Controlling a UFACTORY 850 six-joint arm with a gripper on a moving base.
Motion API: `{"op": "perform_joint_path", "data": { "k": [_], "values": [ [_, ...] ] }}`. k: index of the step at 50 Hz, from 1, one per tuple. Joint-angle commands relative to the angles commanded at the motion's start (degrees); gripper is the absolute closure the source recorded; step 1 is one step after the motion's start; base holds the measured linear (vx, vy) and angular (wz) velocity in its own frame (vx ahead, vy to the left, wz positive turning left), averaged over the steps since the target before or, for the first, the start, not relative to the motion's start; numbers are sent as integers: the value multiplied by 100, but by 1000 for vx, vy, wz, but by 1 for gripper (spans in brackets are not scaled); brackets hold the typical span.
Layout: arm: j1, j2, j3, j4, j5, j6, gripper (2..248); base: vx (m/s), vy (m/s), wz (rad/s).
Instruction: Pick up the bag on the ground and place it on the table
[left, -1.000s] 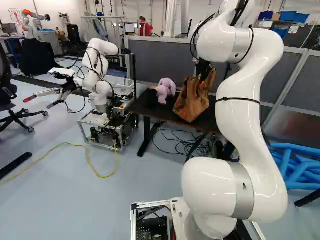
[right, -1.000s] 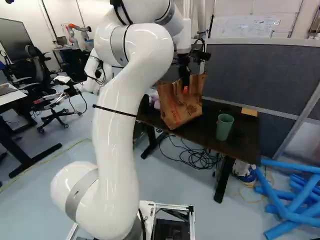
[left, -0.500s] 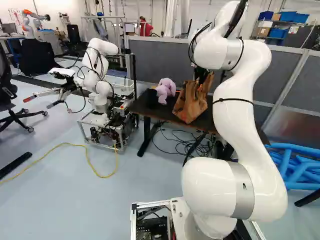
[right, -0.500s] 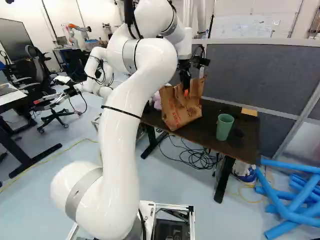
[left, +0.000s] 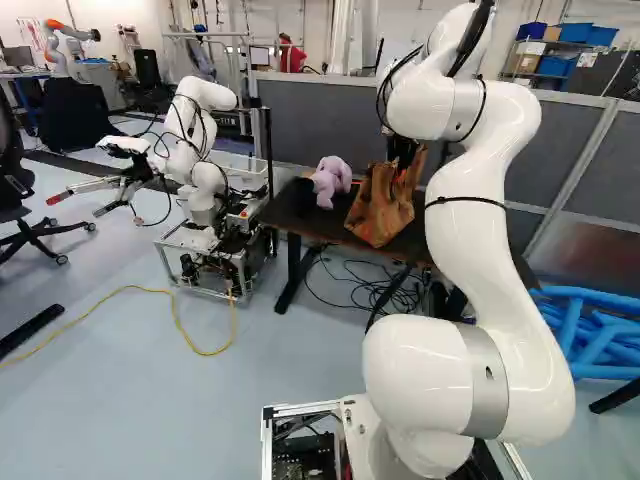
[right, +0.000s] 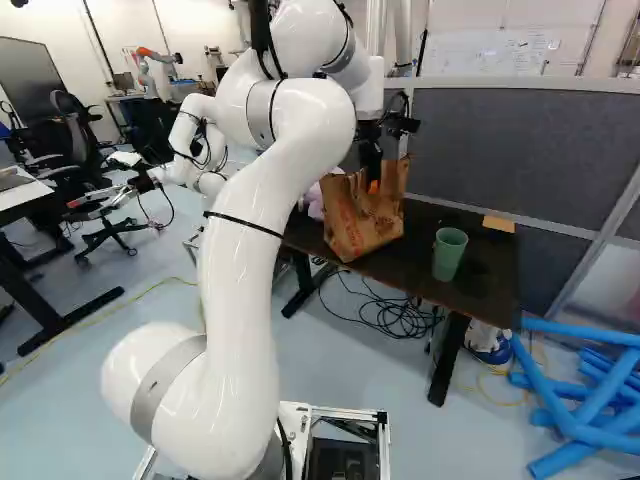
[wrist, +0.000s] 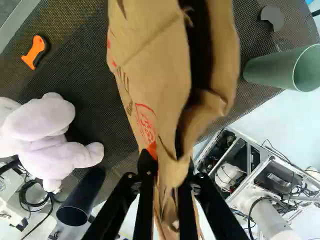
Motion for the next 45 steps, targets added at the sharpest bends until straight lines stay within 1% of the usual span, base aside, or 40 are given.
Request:
{"op": "perform_joint_path", "data": {
  "k": [5, 6, 10, 11, 15, 16, 20, 21, 26, 27, 36, 45],
  "values": [
    [0, 0, 0, 0, 0, 0, 178, 0, 0, 0],
    [0, 0, 0, 0, 0, 0, 145, 0, 0, 0],
    [0, 0, 0, 0, 0, 0, 145, 0, 0, 0],
    [0, 0, 0, 0, 0, 0, 111, 0, 0, 0],
    [0, 0, 0, 0, 0, 0, 111, 0, 0, 0],
    [0, 0, 0, 0, 0, 0, 75, 0, 0, 0],
    [0, 0, 0, 0, 0, 0, 75, 0, 0, 0],
    [0, 0, 0, 0, 0, 0, 38, 0, 0, 0],
    [0, 1, 2, 0, 0, 0, 38, 0, 0, 0],
    [0, 2, 4, 0, 0, 0, 5, 0, 0, 0],
    [-7, 107, 63, 0, -25, 0, 3, 0, 0, 0],
    [-23, 292, 191, 0, -200, 0, 3, 0, 0, 0]
  ]
}}
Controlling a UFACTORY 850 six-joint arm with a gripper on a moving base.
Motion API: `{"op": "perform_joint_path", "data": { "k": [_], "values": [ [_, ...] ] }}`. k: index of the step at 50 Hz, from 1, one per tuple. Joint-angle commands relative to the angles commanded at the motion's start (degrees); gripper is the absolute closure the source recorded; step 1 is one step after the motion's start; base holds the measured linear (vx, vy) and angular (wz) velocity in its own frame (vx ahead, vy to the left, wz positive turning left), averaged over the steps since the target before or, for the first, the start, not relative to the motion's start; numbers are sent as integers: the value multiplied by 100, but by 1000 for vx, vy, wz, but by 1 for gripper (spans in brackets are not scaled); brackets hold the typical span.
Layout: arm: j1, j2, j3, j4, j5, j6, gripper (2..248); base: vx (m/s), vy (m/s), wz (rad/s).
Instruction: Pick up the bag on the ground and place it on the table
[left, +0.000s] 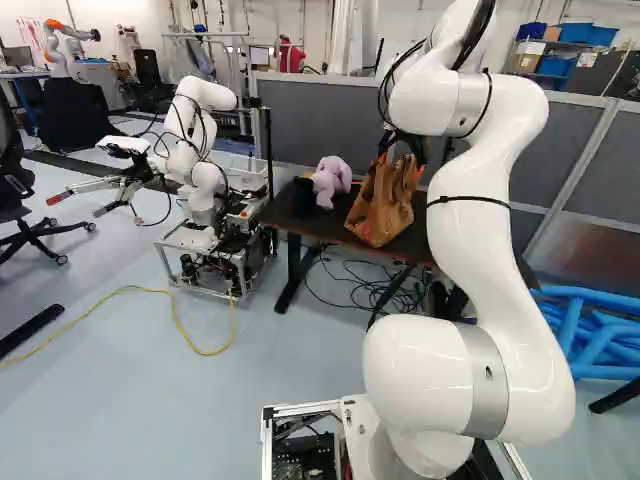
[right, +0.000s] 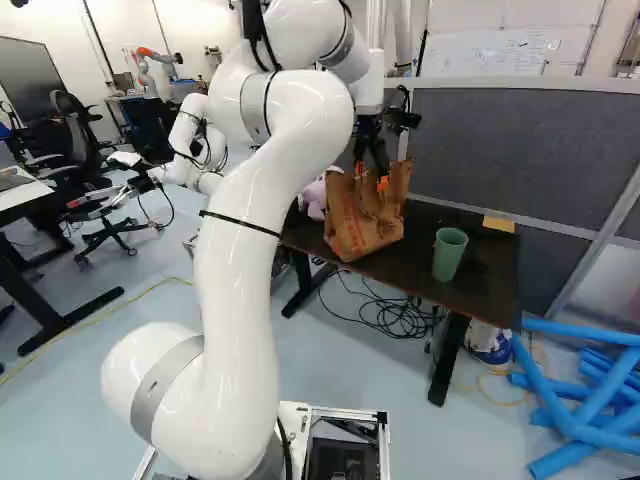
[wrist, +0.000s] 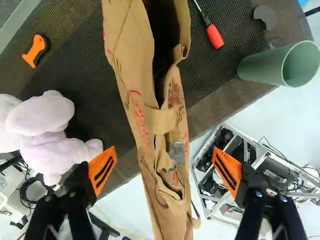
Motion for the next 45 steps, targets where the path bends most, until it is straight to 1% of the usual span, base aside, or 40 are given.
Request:
{"op": "perform_joint_path", "data": {
  "k": [13, 28, 35, 45],
  "values": [
    [-41, 349, 293, 0, -385, 0, 3, 0, 0, 0],
    [-114, 833, 734, 0, -895, 0, 3, 0, 0, 0],
    [-159, 1086, 971, 0, -968, 0, 3, 0, 0, 0],
    [-227, 1348, 1309, 0, -981, 0, 3, 0, 0, 0]
  ]
}}
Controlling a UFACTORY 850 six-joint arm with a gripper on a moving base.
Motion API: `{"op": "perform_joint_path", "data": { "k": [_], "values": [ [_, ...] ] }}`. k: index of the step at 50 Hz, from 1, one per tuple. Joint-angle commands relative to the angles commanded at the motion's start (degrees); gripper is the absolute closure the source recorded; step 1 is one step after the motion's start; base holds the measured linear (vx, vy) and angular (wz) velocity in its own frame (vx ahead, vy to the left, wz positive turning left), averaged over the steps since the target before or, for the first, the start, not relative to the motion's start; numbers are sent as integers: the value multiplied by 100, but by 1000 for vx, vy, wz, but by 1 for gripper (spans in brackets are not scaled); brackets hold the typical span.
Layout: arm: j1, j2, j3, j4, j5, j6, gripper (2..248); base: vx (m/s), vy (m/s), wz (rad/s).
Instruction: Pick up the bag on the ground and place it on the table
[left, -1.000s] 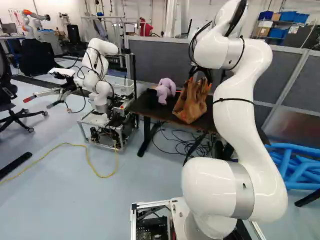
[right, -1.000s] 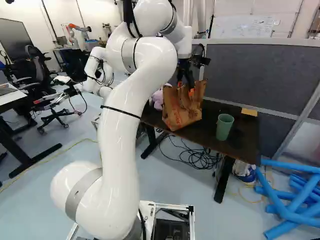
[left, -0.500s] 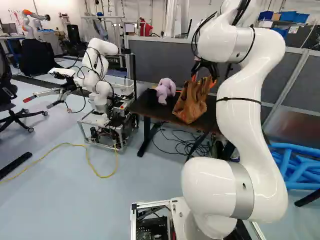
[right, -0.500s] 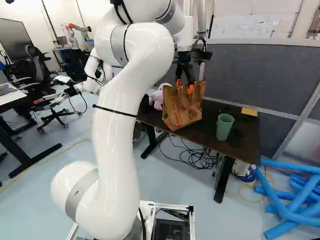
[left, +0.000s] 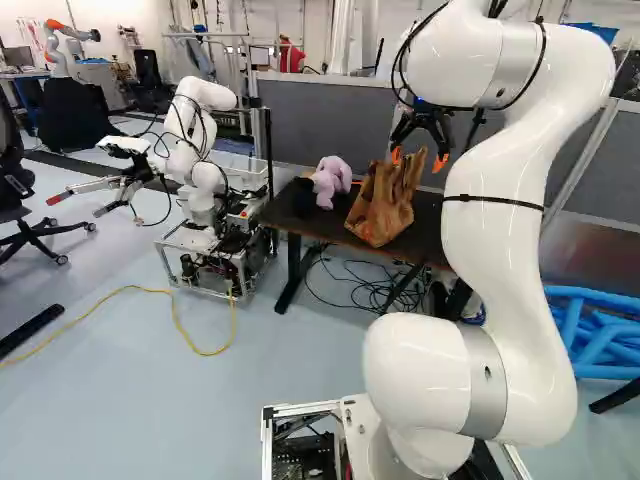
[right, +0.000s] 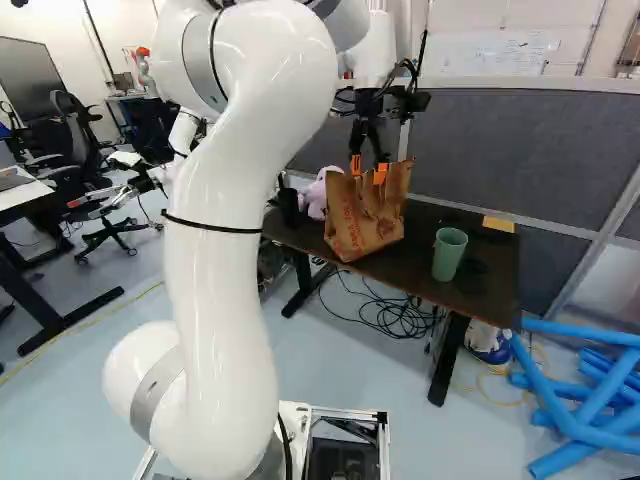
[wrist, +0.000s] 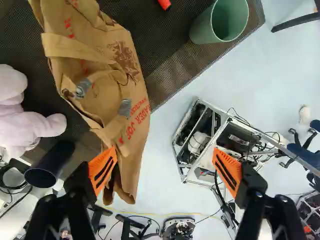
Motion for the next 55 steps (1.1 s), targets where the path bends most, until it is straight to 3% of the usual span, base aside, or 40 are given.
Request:
{"op": "perform_joint_path", "data": {
  "k": [15, 36, 55],
  "values": [
    [-113, 344, 507, 0, 170, 0, 3, 0, 0, 0],
    [-271, 793, 1143, 0, 842, 0, 3, 0, 0, 0],
    [-296, 905, 1295, 0, 1145, 0, 3, 0, 0, 0]
  ]
}}
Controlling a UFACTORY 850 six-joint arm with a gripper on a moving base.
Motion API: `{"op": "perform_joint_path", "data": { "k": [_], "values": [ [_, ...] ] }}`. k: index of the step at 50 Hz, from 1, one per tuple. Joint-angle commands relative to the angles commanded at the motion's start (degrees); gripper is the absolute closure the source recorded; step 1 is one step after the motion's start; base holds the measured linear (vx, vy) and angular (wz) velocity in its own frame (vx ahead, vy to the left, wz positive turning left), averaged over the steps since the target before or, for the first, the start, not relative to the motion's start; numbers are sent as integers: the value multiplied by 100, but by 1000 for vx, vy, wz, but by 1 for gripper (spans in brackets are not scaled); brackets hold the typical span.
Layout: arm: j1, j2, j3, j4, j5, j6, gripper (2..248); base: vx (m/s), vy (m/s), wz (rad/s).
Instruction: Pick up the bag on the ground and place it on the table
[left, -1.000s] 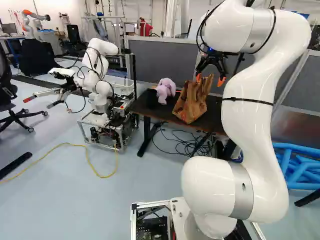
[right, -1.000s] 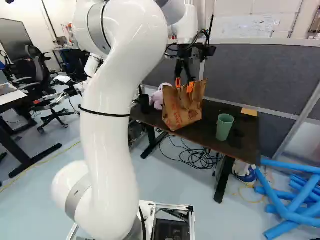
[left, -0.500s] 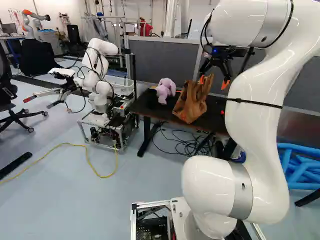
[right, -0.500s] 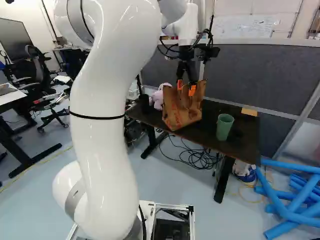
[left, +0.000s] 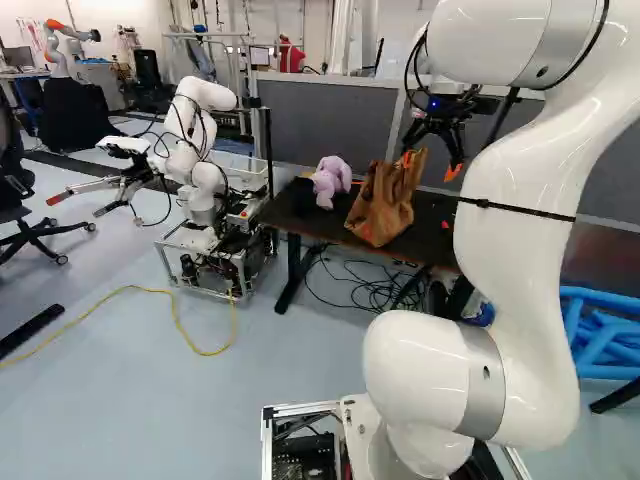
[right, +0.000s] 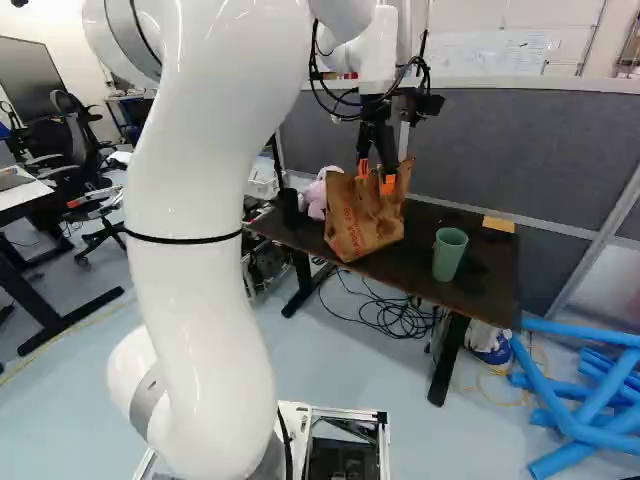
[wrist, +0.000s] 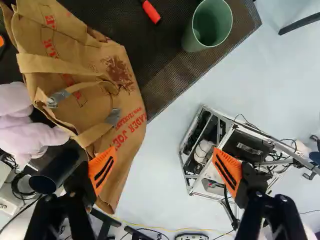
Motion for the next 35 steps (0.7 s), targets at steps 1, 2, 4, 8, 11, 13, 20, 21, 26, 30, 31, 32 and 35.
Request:
{"op": "perform_joint_path", "data": {
  "k": [1, 2, 4, 8, 11, 13, 20, 21, 26, 30, 31, 32, 35],
  "values": [
    [0, 0, 1, 0, 2, 0, 3, 0, 0, 0],
    [0, 1, 1, 0, 3, 0, 3, 0, 0, 0],
    [0, 1, 1, 0, 5, 0, 3, 0, 0, 0],
    [0, 1, 1, 0, 5, 0, 3, 0, 0, 0],
    [0, 1, 1, 0, 5, 0, 3, 0, 0, 0],
    [0, 1, 1, 0, 5, 0, 3, 0, 0, 0],
    [0, 1, 1, 0, 5, 0, 3, 0, 0, 0],
    [0, 1, 1, 0, 5, 0, 3, 0, 0, 0],
    [0, 1, 1, 0, 5, 0, 3, 0, 0, 0],
    [0, 1, 1, 0, 5, 0, 3, 0, 0, 0],
    [0, 1, 1, 0, 5, 0, 3, 0, 0, 0],
    [0, 1, 1, 0, 5, 0, 3, 6, -13, -41],
    [0, 1, 1, 0, 5, 0, 3, -13, -3, -35]
  ]
}}
